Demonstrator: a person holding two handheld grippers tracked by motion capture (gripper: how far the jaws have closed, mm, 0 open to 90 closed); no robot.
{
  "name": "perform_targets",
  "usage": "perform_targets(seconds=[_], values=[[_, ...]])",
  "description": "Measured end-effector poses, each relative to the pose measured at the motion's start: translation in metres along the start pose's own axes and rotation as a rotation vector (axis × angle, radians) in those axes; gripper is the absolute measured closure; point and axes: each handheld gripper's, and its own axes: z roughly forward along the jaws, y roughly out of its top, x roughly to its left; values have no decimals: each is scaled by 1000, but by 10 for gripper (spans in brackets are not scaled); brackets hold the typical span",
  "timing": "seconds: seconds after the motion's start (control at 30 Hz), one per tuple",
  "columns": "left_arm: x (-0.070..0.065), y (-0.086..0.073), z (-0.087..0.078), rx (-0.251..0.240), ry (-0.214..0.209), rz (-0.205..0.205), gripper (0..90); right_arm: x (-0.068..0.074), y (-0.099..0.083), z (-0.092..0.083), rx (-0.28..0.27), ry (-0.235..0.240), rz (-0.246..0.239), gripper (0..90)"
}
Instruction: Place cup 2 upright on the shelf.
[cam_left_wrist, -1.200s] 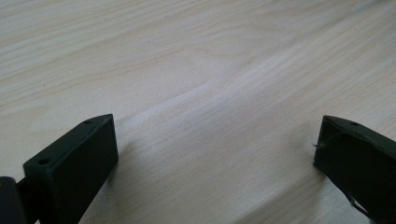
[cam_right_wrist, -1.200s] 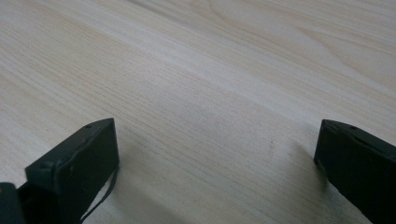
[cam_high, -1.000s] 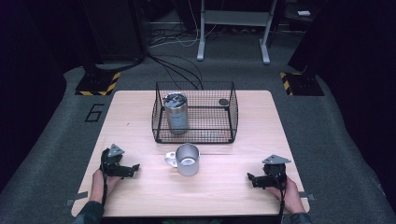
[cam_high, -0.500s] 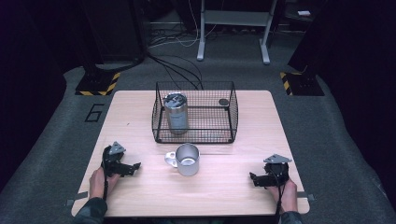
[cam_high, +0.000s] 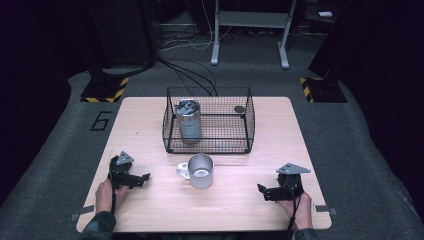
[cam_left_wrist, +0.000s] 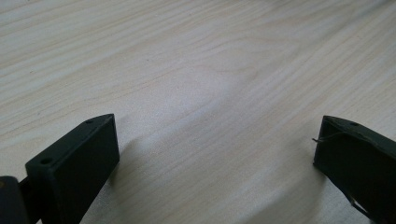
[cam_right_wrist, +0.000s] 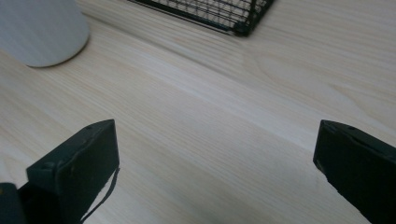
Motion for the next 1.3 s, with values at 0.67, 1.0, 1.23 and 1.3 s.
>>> perform_targets(seconds=[0.67,1.0,1.23,1.3], values=[[1,0,0,-1,6,-2,0,55,43,9,4,149,-121,0],[1,0,0,2,2,-7,0,76,59,23,4,201,-167,0],[1,0,0,1,3,-6,0,92,69,37,14,229,-199,0],[1,0,0,2,2,-7,0,95,74,40,15,237,-212,0]])
